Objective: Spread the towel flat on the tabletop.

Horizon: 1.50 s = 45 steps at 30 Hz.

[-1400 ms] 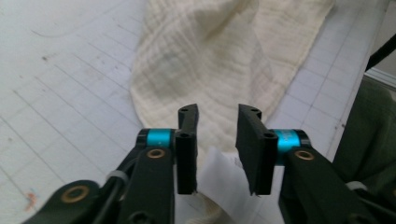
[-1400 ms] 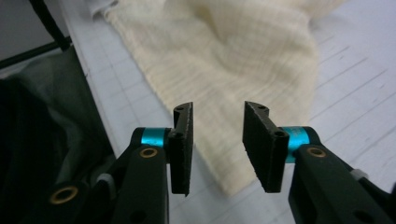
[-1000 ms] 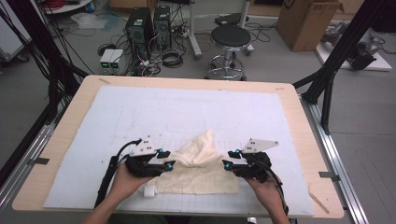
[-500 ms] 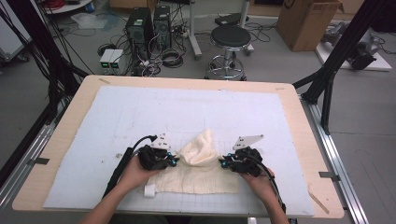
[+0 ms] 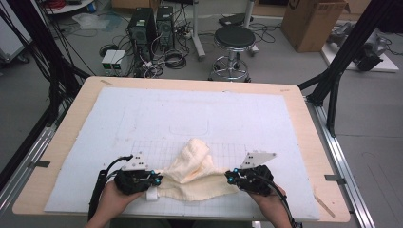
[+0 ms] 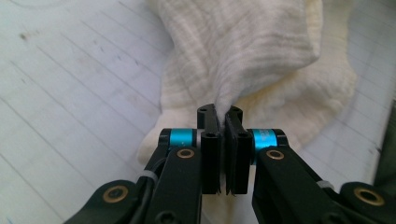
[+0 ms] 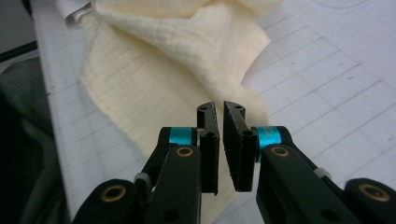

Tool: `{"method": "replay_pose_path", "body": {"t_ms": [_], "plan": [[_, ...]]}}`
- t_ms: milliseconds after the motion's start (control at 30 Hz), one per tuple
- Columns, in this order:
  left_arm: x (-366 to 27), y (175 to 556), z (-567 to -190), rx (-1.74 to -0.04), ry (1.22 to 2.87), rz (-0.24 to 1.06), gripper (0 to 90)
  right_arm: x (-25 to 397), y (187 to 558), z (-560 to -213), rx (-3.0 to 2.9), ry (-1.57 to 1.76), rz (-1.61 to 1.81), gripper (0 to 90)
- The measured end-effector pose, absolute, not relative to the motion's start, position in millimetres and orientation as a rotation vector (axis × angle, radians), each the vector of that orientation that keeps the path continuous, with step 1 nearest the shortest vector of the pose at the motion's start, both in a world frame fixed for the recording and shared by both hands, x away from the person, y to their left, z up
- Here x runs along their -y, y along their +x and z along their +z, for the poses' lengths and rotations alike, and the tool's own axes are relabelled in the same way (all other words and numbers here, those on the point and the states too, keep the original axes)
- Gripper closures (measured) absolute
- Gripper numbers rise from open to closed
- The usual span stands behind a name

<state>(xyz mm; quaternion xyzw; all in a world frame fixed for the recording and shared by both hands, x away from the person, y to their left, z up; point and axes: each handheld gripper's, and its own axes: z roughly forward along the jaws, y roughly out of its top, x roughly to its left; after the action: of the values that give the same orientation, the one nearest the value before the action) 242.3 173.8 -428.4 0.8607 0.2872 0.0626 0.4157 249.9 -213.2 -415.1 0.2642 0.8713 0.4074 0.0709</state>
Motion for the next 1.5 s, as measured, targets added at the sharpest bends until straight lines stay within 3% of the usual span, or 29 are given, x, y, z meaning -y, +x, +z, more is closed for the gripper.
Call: {"method": "replay_pose_path", "body": {"t_ms": [100, 233, 633, 833, 867, 1000, 1100, 1267, 1367, 1433, 1500], "plan": [[-175, 240, -427, -0.704, 2.144, 0.120, 70.8, 212, 246, -412, -2.614, 0.768, 1.235, 80.3], [-176, 248, -415, -0.688, 2.095, 0.118, 60.8, 206, 258, -402, -2.591, 0.765, 1.278, 73.0], [-149, 311, -395, -0.730, 2.024, 0.259, 62.2, 189, 317, -399, -2.560, 0.792, 1.360, 68.6], [-124, 340, -414, -0.726, 2.134, 0.179, 55.3, 181, 328, -412, -2.598, 0.835, 1.309, 65.3], [-121, 341, -417, -0.726, 2.136, 0.166, 55.8, 180, 330, -414, -2.606, 0.848, 1.303, 64.7], [-118, 344, -425, -0.716, 2.154, 0.122, 77.8, 175, 340, -424, -2.629, 0.878, 1.273, 62.9], [-120, 344, -425, -0.728, 2.146, 0.125, 85.7, 169, 345, -431, -2.662, 0.872, 1.239, 62.9], [-126, 338, -419, -0.725, 2.168, 0.171, 87.2, 157, 347, -435, -2.694, 0.864, 1.204, 67.4], [-130, 334, -415, -0.718, 2.169, 0.196, 87.2, 151, 348, -437, -2.713, 0.836, 1.138, 74.8], [-134, 331, -414, -0.721, 2.170, 0.209, 87.2, 151, 348, -438, -2.722, 0.841, 1.161, 85.0], [-138, 329, -414, -0.728, 2.165, 0.225, 87.2, 151, 348, -437, -2.729, 0.831, 1.152, 88.0]]}}
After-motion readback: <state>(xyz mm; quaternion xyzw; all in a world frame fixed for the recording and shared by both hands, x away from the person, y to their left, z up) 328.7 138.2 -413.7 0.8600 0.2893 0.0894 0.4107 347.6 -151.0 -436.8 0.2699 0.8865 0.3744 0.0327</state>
